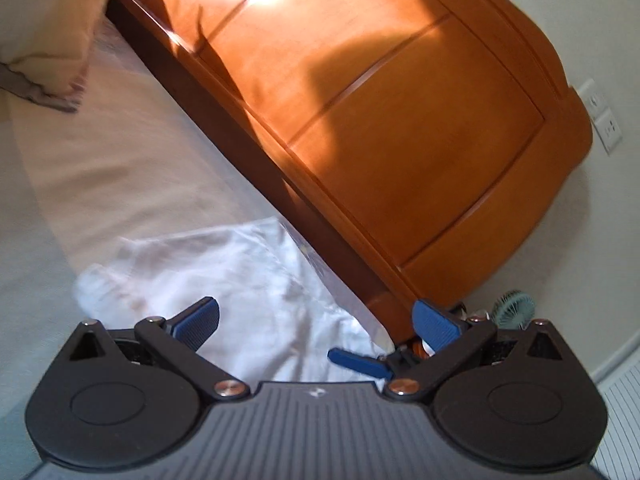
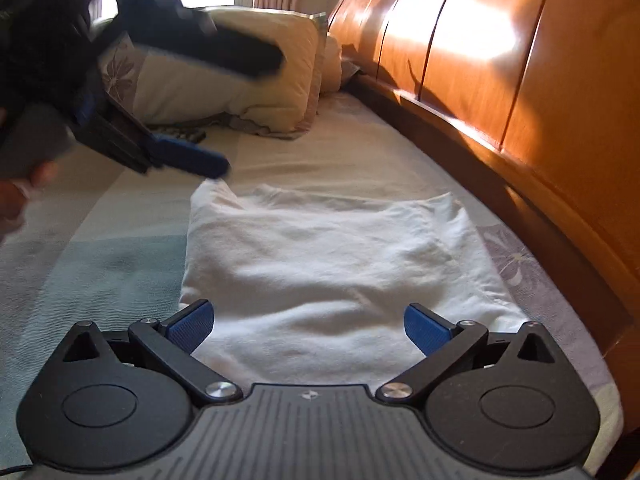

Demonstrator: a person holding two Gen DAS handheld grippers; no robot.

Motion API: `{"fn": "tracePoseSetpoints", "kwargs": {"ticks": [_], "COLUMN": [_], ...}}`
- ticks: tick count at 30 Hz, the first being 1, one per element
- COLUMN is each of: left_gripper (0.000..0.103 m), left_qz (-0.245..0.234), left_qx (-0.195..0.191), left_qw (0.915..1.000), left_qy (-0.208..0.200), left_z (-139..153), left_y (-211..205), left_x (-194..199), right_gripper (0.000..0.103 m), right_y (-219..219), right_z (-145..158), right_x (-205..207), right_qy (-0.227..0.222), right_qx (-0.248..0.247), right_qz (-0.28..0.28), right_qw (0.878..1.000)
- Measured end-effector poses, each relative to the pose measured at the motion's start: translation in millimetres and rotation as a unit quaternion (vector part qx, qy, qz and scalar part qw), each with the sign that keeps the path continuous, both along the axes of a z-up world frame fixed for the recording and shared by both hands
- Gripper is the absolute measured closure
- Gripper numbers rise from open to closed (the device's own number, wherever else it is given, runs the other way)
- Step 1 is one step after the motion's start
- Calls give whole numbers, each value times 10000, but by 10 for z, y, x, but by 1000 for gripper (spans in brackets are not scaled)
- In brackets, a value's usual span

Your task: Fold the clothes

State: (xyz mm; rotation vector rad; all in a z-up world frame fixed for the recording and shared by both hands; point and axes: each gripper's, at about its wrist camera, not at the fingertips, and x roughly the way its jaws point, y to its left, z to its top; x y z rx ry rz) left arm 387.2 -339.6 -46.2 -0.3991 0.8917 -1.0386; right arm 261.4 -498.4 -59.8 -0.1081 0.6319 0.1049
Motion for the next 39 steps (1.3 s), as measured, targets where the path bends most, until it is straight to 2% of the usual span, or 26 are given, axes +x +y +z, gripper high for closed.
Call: {"fn": "tracePoseSetpoints", "kwargs": {"ticks": [1, 2, 4, 5, 7, 10, 14, 16, 18, 20, 22, 24, 26, 27, 29, 31, 33, 35, 36, 38, 39], "left_gripper": [1, 1, 2, 3, 3, 2, 1, 1, 2, 2, 2, 2, 1, 1, 1, 1, 1, 1, 1, 1, 1], "left_qz": [-159, -277, -155, -141, -86, 114, -134, -181, -25, -49, -150, -281, -347, -366, -294, -259, -276, -203, -153, -48, -1], "left_qx": [14, 63, 419, 331, 242, 390, 184, 511, 1047, 1129, 1425, 1652, 1938, 2097, 2520, 2963, 3176, 3296, 3346, 3304, 3256], "left_qw": [9999, 9996, 9990, 9993, 9997, 9992, 9997, 9985, 9943, 9925, 9876, 9815, 9726, 9670, 9512, 9322, 9185, 9119, 9095, 9135, 9169], "left_qy": [16, 34, 98, 80, 38, -64, -96, -119, -203, -458, -639, -926, -1235, -1402, -1759, -2064, -2339, -2438, -2461, -2375, -2307], "left_z": [-41, -92, -294, -343, -371, -218, -142, -230, -317, -249, -148, -50, 26, 58, 80, 73, 55, 22, 6, -18, -26], "left_y": [-85, -161, -152, -69, 101, 208, 83, -6, -37, 23, 81, 166, 262, 315, 440, 570, 716, 824, 873, 974, 1024], "left_x": [-10, -16, 15, 23, 20, 28, 79, 64, 20, -101, -195, -321, -475, -560, -755, -965, -1178, -1349, -1428, -1558, -1609], "right_gripper": [0, 0, 0, 0, 0, 0, 0, 0, 0, 0, 0, 0, 0, 0, 0, 0, 0, 0, 0, 0, 0], "right_y": [-32, -102, -241, -310, -382, -491, -515, -630, -892, -1021, -1009, -950, -907, -907, -911, -786, -597, -402, -331, -190, -139], "right_z": [30, -44, -192, -265, -248, -222, -108, -151, -277, -219, -86, 18, 4, -56, -185, -103, 27, 50, -26, -179, -229], "right_x": [-75, -84, -102, -111, -233, -417, -378, -268, -136, -222, -287, -317, -224, -159, -66, -215, -418, -513, -520, -534, -587], "right_qy": [-122, 47, 384, 550, 493, 407, -125, -85, 348, 236, 74, -217, -72, 141, 633, 444, 130, 102, 279, 630, 609], "right_qx": [-71, -50, -6, 16, 102, 230, 274, 349, 675, 1086, 1079, 999, 916, 849, 795, 733, 745, 535, 390, 99, -76], "right_qz": [-13, -116, -320, -422, -421, -420, -504, -733, -1329, -1406, -1537, -1361, -1267, -1321, -1492, -1327, -867, -571, -542, -484, -502], "right_qw": [9999, 9999, 9987, 9976, 9978, 9980, 9983, 9967, 9882, 9838, 9822, 9854, 9877, 9875, 9836, 9874, 9934, 9969, 9974, 9968, 9969]}}
